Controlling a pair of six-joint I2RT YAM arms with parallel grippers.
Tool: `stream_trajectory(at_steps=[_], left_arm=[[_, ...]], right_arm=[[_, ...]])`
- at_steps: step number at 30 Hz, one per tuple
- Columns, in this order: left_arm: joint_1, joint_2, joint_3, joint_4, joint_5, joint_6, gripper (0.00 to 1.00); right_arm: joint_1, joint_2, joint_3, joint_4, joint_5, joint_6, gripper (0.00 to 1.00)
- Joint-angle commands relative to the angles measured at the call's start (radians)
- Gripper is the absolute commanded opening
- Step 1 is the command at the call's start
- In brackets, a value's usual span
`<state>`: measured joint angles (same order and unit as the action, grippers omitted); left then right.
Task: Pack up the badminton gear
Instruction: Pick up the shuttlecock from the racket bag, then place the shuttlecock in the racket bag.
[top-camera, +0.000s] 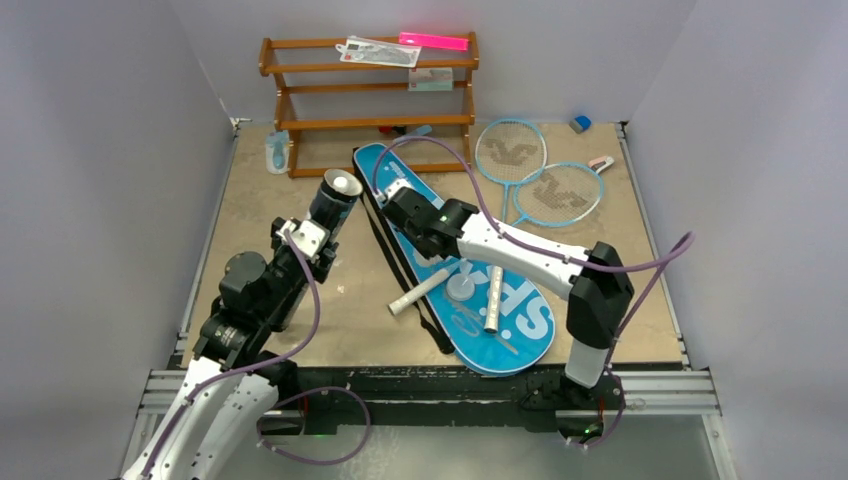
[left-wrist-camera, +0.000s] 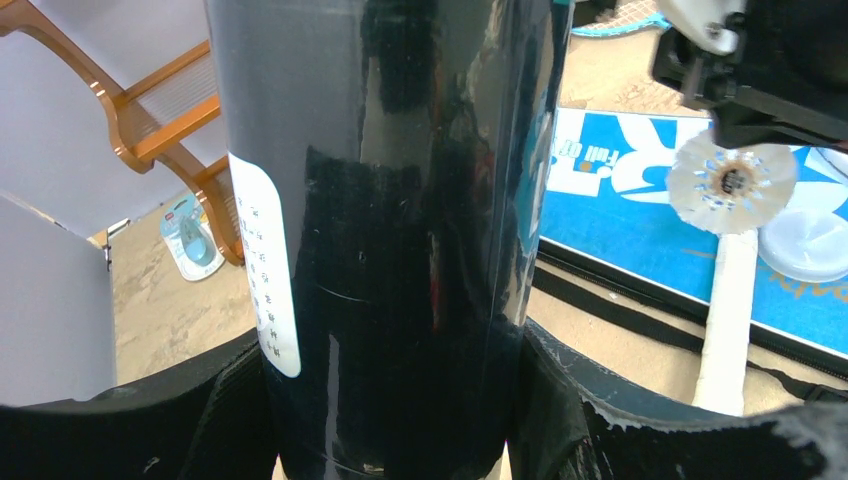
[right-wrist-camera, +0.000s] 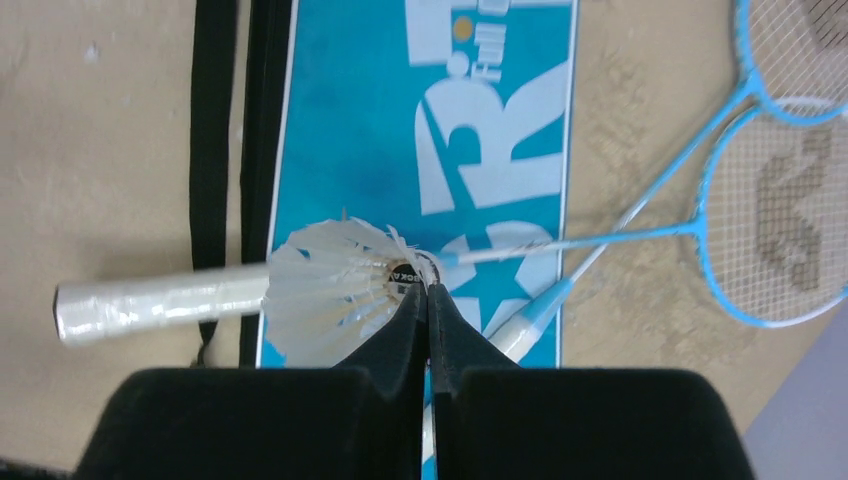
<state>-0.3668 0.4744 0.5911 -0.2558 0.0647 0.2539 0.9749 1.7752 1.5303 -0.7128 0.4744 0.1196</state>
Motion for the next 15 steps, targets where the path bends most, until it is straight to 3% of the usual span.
stream_trajectory(at_steps=[1, 4, 8, 15], left_arm=[[0.006, -0.013, 0.004, 0.059, 0.008, 0.01, 0.14], [0.006, -0.013, 0.003, 0.06, 0.007, 0.009, 0.14], [0.006, -0.011, 0.003, 0.062, 0.01, 0.009, 0.14], [0.006, -0.012, 0.003, 0.06, 0.011, 0.009, 0.14]], right_arm=[[-0.006, 0.091, 0.12, -0.012, 0.109, -0.055, 0.0], [-0.015, 0.171, 0.176, -0.012, 0.124, -0.065, 0.0], [-0.034, 0.269, 0.247, -0.025, 0.137, -0.061, 0.1], [-0.116, 0.33, 0.366, -0.05, 0.02, -0.03, 0.41]])
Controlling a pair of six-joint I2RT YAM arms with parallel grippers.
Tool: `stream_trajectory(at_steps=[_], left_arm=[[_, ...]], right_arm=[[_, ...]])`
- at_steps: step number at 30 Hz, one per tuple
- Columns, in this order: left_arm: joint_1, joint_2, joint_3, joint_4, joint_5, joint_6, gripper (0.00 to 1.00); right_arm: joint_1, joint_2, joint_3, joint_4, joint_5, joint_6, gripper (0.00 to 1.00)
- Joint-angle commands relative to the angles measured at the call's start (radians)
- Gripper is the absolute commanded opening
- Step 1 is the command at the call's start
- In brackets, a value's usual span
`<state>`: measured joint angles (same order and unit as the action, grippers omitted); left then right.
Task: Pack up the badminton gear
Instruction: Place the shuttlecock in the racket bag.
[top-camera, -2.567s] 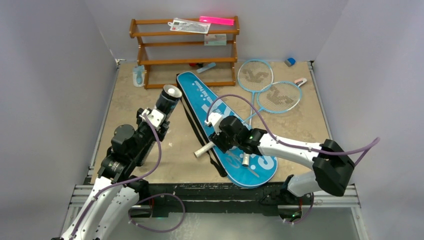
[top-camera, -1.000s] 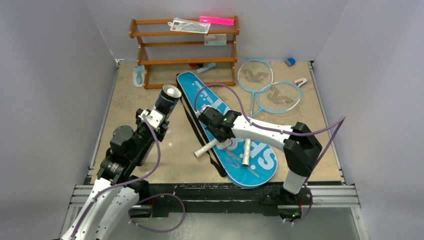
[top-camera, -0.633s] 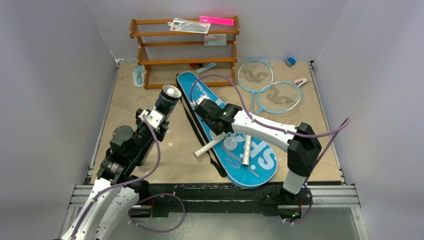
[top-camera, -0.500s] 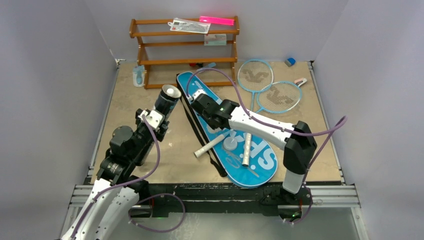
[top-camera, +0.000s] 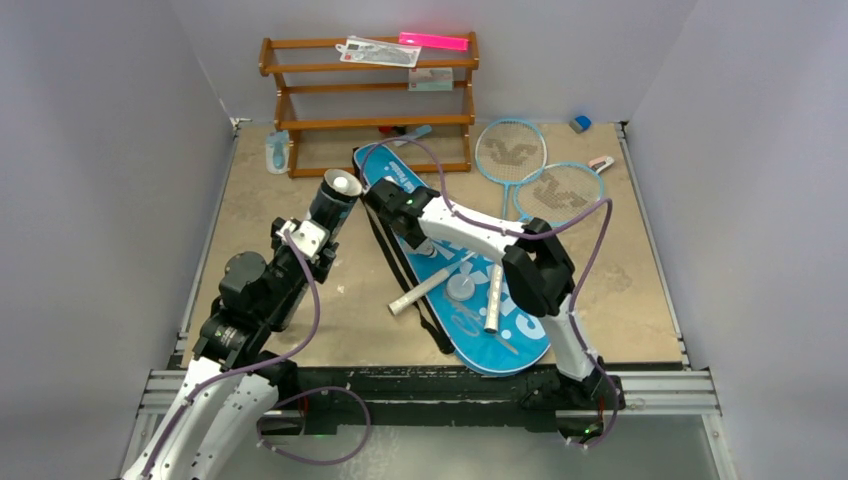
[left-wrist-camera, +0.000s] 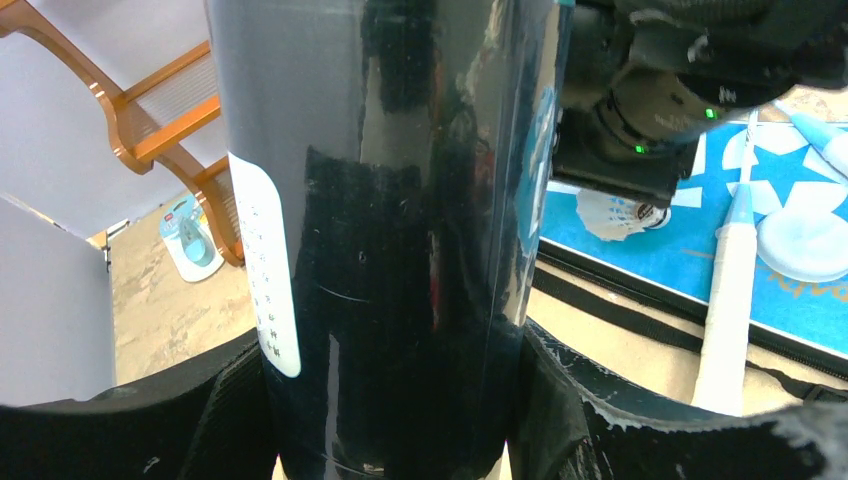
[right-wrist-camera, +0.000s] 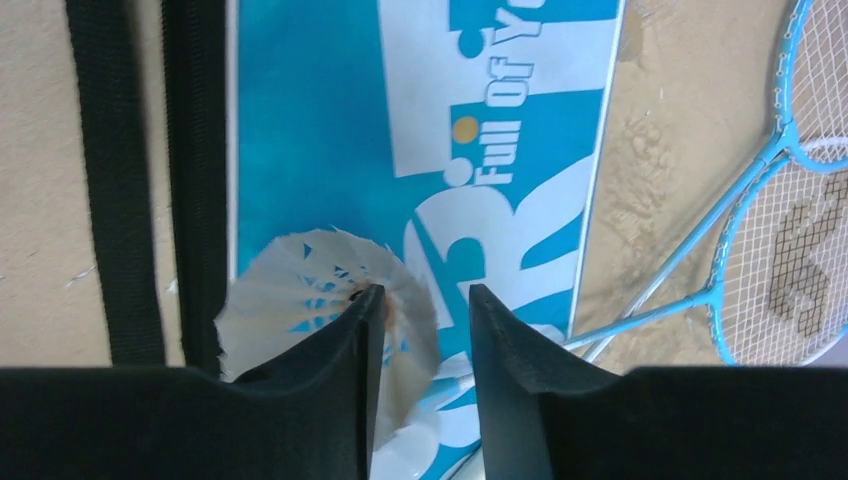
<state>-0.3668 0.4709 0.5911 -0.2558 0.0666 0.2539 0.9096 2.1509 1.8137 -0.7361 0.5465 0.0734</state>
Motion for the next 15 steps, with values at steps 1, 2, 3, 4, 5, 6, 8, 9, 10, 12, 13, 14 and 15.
stream_trajectory(at_steps=[1, 2, 3, 4, 5, 6, 8, 9, 10, 12, 13, 14, 15], left_arm=[[0.006, -0.009, 0.003, 0.06, 0.009, 0.009, 0.14], [0.006, -0.009, 0.002, 0.061, 0.009, 0.009, 0.14], [0.006, -0.009, 0.002, 0.061, 0.009, 0.01, 0.14], [0.006, -0.008, 0.001, 0.061, 0.009, 0.009, 0.14], [0.006, -0.009, 0.001, 0.06, 0.008, 0.009, 0.14], [0.006, -0.008, 0.001, 0.063, 0.009, 0.009, 0.15], [0.006, -0.001, 0.002, 0.065, 0.009, 0.011, 0.15], [0.006, 0.003, 0.004, 0.066, 0.009, 0.011, 0.15], [0.008, 0.007, 0.007, 0.064, 0.009, 0.013, 0.15], [0.008, 0.011, 0.007, 0.059, 0.009, 0.013, 0.15], [0.008, 0.01, 0.006, 0.058, 0.009, 0.013, 0.15], [0.008, 0.009, 0.004, 0.059, 0.01, 0.011, 0.14], [0.008, 0.009, 0.002, 0.061, 0.011, 0.012, 0.15]], right_arm=[[-0.059, -0.062, 0.068, -0.012, -0.078, 0.012, 0.43], [-0.064, -0.087, 0.039, 0.008, -0.102, 0.006, 0.45], [-0.073, -0.119, -0.001, 0.042, -0.125, -0.001, 0.5], [-0.081, -0.159, -0.049, 0.082, -0.157, -0.011, 0.53], [-0.092, -0.212, -0.096, 0.128, -0.19, -0.02, 0.57], [-0.102, -0.245, -0.142, 0.191, -0.222, -0.028, 0.61], [-0.123, -0.305, -0.202, 0.256, -0.276, -0.032, 0.69], [-0.132, -0.327, -0.224, 0.28, -0.306, -0.029, 0.71], [-0.141, -0.348, -0.242, 0.302, -0.334, -0.029, 0.72], [-0.151, -0.387, -0.289, 0.349, -0.368, -0.029, 0.73], [-0.153, -0.406, -0.317, 0.38, -0.37, -0.031, 0.74], [-0.157, -0.425, -0.35, 0.41, -0.372, -0.029, 0.75], [-0.162, -0.443, -0.381, 0.436, -0.384, -0.032, 0.76]])
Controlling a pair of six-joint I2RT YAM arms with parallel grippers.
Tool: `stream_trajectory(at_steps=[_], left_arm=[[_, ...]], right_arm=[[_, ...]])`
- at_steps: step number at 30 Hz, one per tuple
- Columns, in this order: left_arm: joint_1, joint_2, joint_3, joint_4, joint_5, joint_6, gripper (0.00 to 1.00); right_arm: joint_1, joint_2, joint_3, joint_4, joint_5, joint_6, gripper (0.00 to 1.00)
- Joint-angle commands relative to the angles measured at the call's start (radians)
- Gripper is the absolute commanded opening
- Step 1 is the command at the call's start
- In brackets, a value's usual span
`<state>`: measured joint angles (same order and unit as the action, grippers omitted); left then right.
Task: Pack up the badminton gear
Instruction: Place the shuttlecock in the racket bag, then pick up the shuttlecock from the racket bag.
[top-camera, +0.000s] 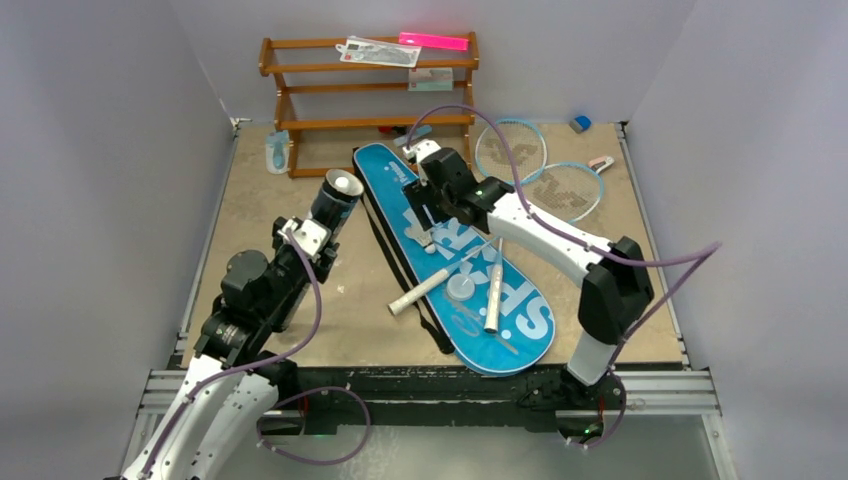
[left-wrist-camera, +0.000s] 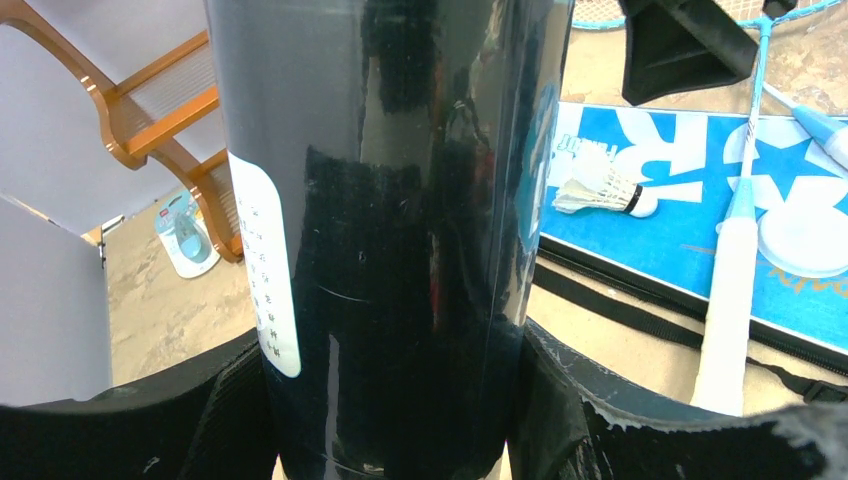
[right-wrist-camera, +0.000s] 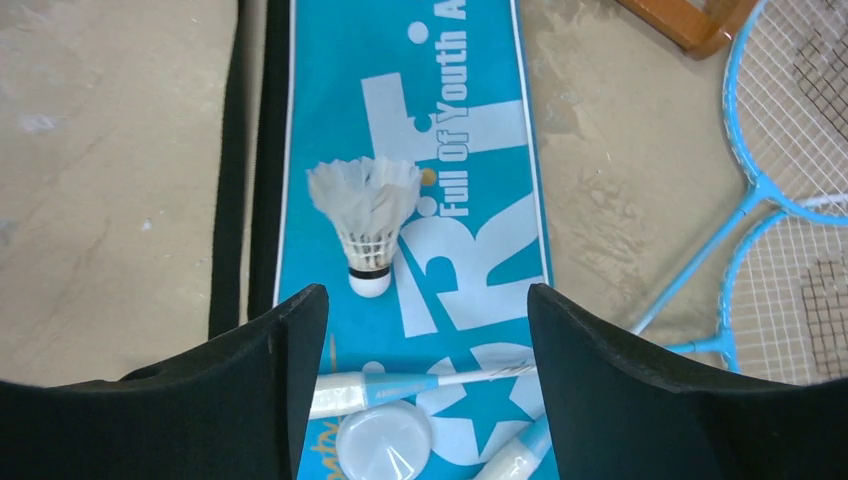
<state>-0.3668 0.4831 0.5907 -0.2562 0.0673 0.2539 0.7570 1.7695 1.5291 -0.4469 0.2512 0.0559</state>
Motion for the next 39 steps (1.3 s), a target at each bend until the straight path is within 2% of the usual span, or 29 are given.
stream_trajectory(at_steps=[1, 8, 15, 23, 39], left_arm=[[0.008, -0.004, 0.002, 0.064, 0.01, 0.013, 0.15], [0.008, 0.022, 0.011, 0.061, 0.038, 0.016, 0.15], [0.008, 0.012, 0.004, 0.063, 0.073, 0.023, 0.15], [0.008, 0.011, 0.004, 0.064, 0.075, 0.024, 0.15], [0.008, 0.025, 0.004, 0.069, 0.087, 0.03, 0.15]], right_arm=[[-0.016, -0.078, -0.132, 0.173, -0.105, -0.016, 0.76], [-0.033, -0.179, -0.403, 0.421, -0.246, 0.013, 0.74], [-0.033, -0.212, -0.615, 0.726, -0.289, 0.061, 0.72], [-0.033, -0.147, -0.702, 0.961, -0.165, 0.046, 0.66], [-0.033, 0.0, -0.699, 1.03, -0.206, 0.065, 0.57]])
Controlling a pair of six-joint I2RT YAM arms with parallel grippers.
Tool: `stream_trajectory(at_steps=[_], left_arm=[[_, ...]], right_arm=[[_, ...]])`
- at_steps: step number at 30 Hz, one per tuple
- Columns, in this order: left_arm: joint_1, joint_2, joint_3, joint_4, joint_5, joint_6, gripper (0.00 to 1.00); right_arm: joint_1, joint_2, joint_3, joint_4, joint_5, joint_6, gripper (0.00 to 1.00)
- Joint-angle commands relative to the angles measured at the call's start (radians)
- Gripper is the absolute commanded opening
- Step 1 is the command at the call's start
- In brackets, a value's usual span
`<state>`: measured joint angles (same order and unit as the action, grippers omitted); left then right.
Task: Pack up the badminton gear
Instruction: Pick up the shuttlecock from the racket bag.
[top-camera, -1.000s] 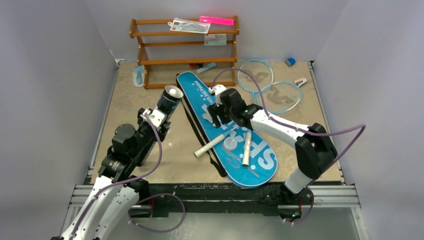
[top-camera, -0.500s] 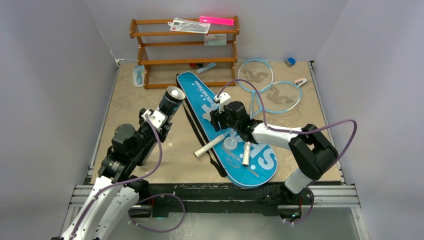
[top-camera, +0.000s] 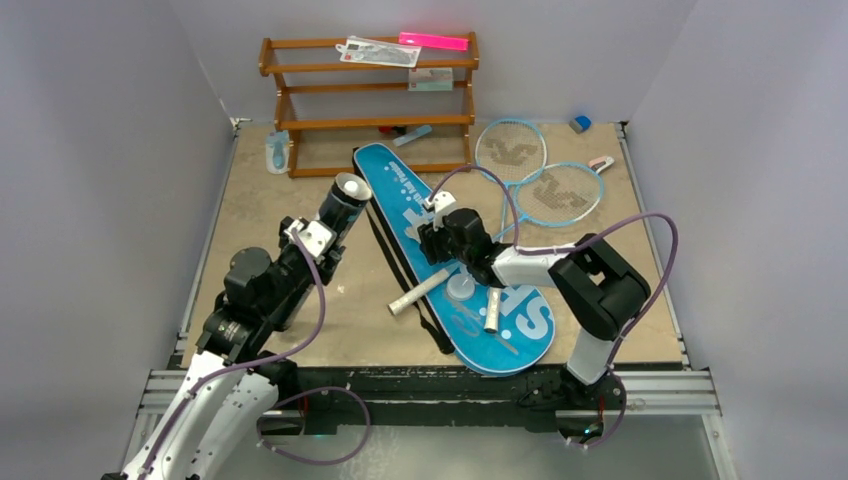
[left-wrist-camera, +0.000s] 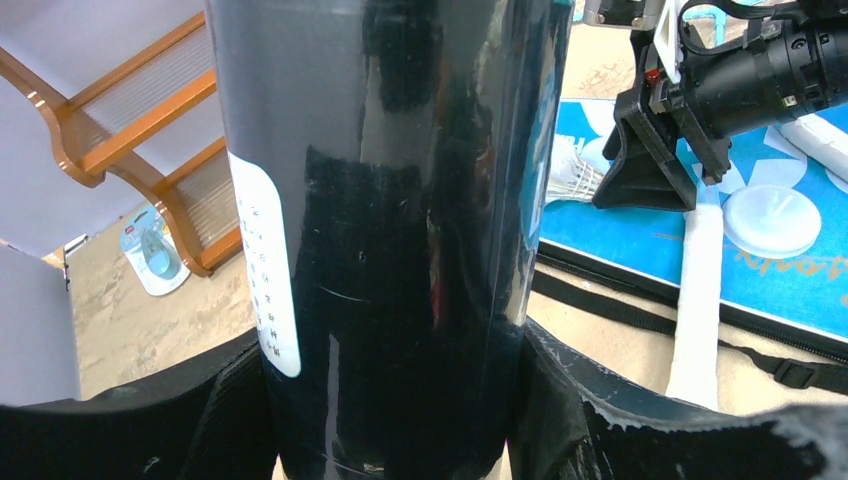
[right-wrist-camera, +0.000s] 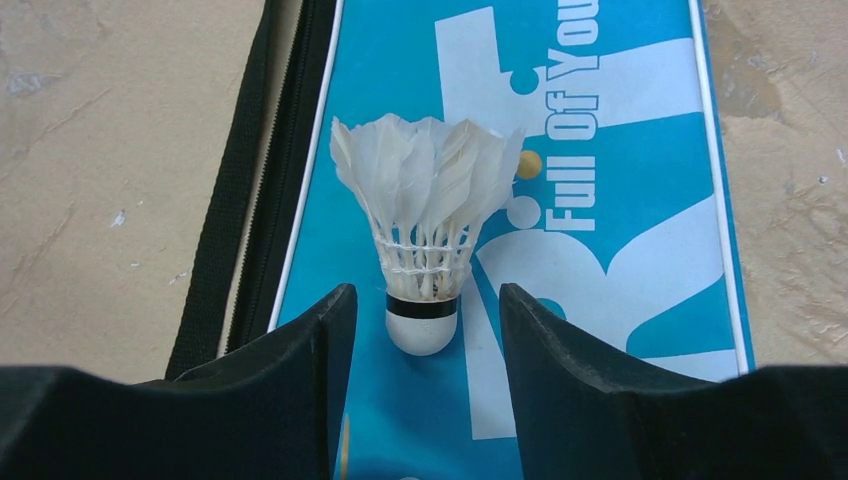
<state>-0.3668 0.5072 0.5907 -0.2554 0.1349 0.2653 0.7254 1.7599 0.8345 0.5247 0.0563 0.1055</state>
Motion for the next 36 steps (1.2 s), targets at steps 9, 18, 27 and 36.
stream_trajectory(at_steps=[9, 18, 27, 36], left_arm=[[0.008, 0.004, 0.003, 0.069, 0.02, 0.023, 0.15], [0.008, 0.001, -0.022, 0.039, 0.166, 0.13, 0.14], [0.008, 0.108, -0.039, -0.028, 0.484, 0.286, 0.12], [0.008, 0.181, -0.05, -0.057, 0.729, 0.413, 0.06]], right_arm=[[-0.001, 0.051, -0.007, 0.059, -0.019, 0.016, 0.49], [0.0, -0.128, -0.02, -0.104, -0.011, 0.03, 0.3], [-0.001, -0.508, -0.032, -0.616, -0.149, 0.111, 0.29], [-0.001, -0.716, 0.15, -1.142, -0.242, 0.122, 0.25]])
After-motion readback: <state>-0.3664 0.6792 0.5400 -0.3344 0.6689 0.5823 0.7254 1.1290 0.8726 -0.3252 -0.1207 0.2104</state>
